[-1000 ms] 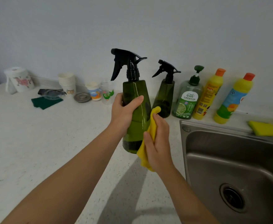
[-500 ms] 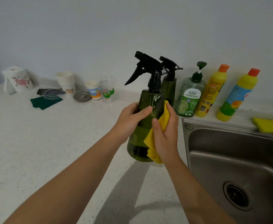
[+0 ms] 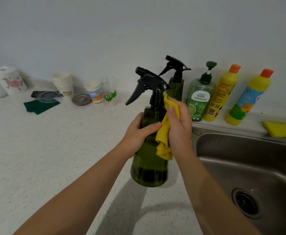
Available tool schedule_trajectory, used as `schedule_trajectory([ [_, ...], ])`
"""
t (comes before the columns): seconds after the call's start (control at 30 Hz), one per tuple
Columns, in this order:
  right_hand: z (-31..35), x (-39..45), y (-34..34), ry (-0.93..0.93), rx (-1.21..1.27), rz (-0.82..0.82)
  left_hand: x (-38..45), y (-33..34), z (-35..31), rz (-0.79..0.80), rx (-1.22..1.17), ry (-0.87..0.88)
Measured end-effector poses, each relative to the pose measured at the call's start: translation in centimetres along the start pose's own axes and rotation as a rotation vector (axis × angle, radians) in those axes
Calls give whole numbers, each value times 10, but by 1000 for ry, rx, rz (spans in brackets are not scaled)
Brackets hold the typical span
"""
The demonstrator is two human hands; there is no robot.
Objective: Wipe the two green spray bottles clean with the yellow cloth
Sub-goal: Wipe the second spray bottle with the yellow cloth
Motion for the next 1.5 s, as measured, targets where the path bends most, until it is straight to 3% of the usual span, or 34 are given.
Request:
schedule_trajectory([
  [0.3,-23,-23,-1,-223,-311,154,6,-7,7,-146,-30,-1],
  [0.57,-64,-77,5,-117,-499,336,25,-13,-3,-359,19,78],
  [1.0,-54,-36,-2,19,-307,91,23,3,20,-65,71,-45],
  [1.3,-33,3,-17,-22,-259,86,24,0,21,38,180,5],
  [1.5,-35,15,-29,23,-289,158,27,9,33,120,44,-75],
])
Point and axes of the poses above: each hand's wrist, its own x-axis towards the middle knuckle, its own y-axis out of the palm, z = x × y, the point moved 3 cm from there along x, towards the middle knuckle
